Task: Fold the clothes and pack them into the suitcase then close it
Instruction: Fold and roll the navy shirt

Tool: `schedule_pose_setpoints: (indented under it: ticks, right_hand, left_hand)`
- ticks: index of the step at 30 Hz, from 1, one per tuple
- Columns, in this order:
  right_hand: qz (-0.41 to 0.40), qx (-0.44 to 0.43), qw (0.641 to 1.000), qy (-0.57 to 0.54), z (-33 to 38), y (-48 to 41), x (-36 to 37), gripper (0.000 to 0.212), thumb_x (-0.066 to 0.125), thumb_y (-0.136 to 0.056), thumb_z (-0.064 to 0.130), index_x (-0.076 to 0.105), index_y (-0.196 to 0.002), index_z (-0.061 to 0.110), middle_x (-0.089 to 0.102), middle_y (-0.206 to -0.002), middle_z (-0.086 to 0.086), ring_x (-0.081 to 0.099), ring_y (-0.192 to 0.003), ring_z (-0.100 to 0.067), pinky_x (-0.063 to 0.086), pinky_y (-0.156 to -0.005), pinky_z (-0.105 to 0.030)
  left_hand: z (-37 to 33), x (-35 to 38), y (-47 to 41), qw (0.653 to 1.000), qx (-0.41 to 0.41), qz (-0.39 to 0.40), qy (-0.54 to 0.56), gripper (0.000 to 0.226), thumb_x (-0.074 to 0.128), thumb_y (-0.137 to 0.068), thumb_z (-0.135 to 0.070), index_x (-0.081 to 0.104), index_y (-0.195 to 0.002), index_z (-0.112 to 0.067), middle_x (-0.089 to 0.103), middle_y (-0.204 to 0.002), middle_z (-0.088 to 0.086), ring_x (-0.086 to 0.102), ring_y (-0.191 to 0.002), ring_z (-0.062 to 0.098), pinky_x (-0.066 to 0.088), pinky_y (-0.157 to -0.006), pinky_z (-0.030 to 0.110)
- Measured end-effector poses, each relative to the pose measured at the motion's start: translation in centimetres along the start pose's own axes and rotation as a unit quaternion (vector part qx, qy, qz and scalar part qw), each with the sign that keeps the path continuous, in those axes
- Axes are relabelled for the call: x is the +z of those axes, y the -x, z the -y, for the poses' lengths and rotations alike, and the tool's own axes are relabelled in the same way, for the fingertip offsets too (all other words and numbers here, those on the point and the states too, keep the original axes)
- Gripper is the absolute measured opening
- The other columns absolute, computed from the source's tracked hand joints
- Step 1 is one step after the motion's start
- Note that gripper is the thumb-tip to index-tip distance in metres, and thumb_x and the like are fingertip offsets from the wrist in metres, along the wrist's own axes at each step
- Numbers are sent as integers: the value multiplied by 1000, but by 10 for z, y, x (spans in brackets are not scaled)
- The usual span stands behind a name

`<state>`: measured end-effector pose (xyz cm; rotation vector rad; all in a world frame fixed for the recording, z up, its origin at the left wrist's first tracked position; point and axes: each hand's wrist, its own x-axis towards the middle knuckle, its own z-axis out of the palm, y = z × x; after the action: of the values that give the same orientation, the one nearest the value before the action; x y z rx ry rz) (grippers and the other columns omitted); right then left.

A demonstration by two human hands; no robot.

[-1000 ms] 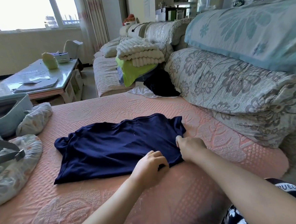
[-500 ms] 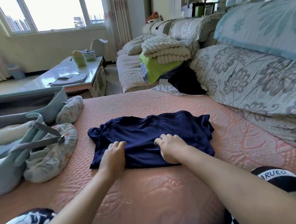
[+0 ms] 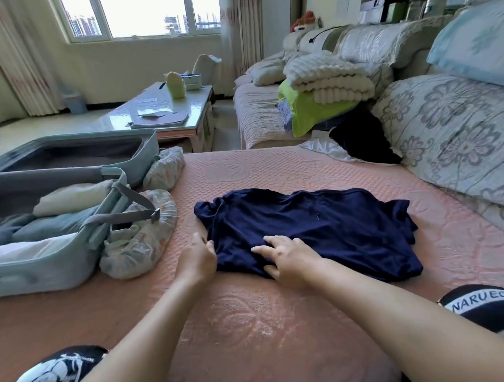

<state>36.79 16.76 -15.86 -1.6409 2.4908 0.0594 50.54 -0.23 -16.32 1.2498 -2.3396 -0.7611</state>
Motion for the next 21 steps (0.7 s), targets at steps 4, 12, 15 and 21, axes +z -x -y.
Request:
schedule_pose_setpoints:
  ticks: [4, 12, 15, 21]
  right_hand:
    - [0, -17, 1000, 11, -3, 3, 1, 56, 42, -100, 56, 24, -153, 50, 13, -167, -2, 11, -152, -19, 22, -118, -43]
    - [-3, -26, 999, -34, 2, 6, 2, 66, 42, -99, 58, 11, -157, 46, 15, -167, 1, 12, -153, -17, 23, -118, -44]
    - [-23, -5, 995, -99, -3, 8, -2, 58, 36, -104, 52, 19, -158, 39, 18, -166, 3, 14, -152, -15, 21, -120, -42]
    - [-38, 108, 993, -32, -54, 22, 2, 60, 32, -105, 48, 12, -160, 34, 5, -168, -2, -1, -155, -20, 7, -123, -49]
  left_hand:
    - [4, 3, 3, 998, 39, 19, -41, 15, 65, -92, -28, 62, -97, -14, 68, -101, 10, 62, -98, 29, 44, -81, 32]
    - [0, -11, 16, 960, -19, 26, -278, 35, 43, -93, -4, 53, -127, -10, 61, -127, 11, 59, -116, 29, 47, -91, 36]
    - [-9, -1, 17, 947, 102, -33, -302, 34, 44, -90, -6, 52, -122, -15, 58, -122, 8, 54, -114, 28, 42, -93, 37]
    - [-22, 34, 14, 917, 278, 172, -226, 57, 43, -101, -38, 26, -155, -33, 20, -163, 0, 17, -150, 22, 20, -120, 41]
